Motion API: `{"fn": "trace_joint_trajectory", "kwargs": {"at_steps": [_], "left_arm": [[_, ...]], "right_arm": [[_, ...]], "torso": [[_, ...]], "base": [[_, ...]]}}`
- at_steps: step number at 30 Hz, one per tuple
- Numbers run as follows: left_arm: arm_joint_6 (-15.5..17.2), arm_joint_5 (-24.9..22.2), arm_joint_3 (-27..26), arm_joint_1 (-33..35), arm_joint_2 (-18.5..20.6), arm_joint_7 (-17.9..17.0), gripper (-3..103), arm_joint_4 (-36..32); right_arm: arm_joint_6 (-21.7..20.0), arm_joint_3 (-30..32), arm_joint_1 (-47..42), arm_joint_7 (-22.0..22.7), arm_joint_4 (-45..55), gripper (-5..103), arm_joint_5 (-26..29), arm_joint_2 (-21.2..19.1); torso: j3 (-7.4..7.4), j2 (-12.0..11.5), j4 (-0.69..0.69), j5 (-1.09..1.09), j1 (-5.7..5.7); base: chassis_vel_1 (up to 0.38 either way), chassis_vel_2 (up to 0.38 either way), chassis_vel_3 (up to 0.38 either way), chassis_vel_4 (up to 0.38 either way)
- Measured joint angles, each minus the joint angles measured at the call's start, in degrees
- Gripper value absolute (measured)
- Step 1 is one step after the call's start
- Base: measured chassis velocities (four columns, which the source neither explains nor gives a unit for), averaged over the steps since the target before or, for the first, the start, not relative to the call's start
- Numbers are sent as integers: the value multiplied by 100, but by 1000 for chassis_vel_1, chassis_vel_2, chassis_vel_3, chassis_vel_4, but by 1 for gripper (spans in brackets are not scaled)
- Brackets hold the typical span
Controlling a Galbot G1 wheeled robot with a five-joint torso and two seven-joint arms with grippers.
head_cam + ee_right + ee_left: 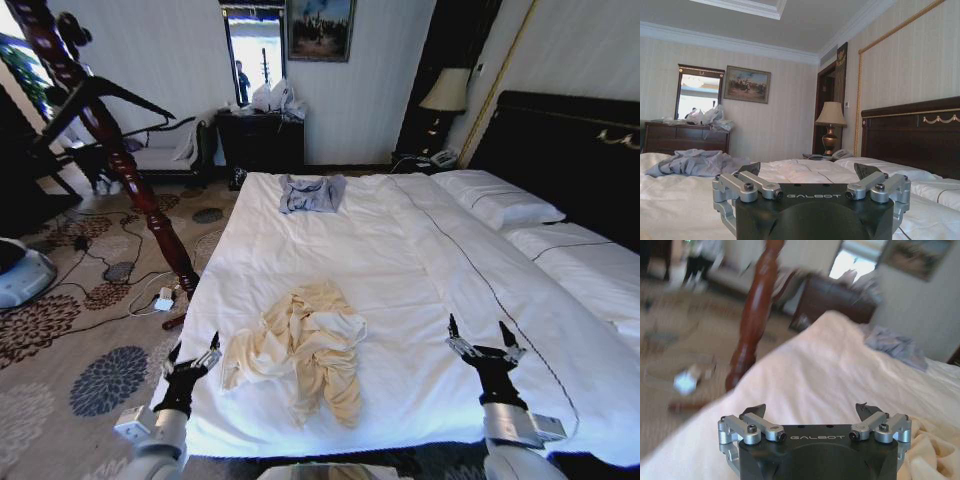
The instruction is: Pick up the clothes from the bed and hang them on the clothes hanger.
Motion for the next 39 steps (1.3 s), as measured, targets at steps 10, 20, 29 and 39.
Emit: {"fn": "trace_joint_trajectory", "kwargs": {"at_steps": [10, 20, 29, 39], "left_arm": [[812, -1787, 145, -1103, -161, -399, 100, 836], [767, -1773, 446, -1438, -365, -12, 83, 1565], [691, -1669, 509, -1372, -344, 114, 51, 1503], [591, -1420, 574, -1302, -321, 147, 13, 1336]], "right_arm": [[-28, -25, 149, 113, -214, 100, 15, -111], [-46, -164, 383, 260, -567, 100, -3, -111], [9, -218, 372, 365, -650, 100, -185, -31], [81, -160, 335, 479, -638, 100, -200, -50]], "torso": [[0, 0, -2, 0, 0], [0, 0, 0, 0, 0], [0, 0, -1, -1, 0], [-1, 0, -1, 0, 0]], "base": [[0, 0, 0, 0], [0, 0, 0, 0], [0, 0, 0, 0], [0, 0, 0, 0]]}}
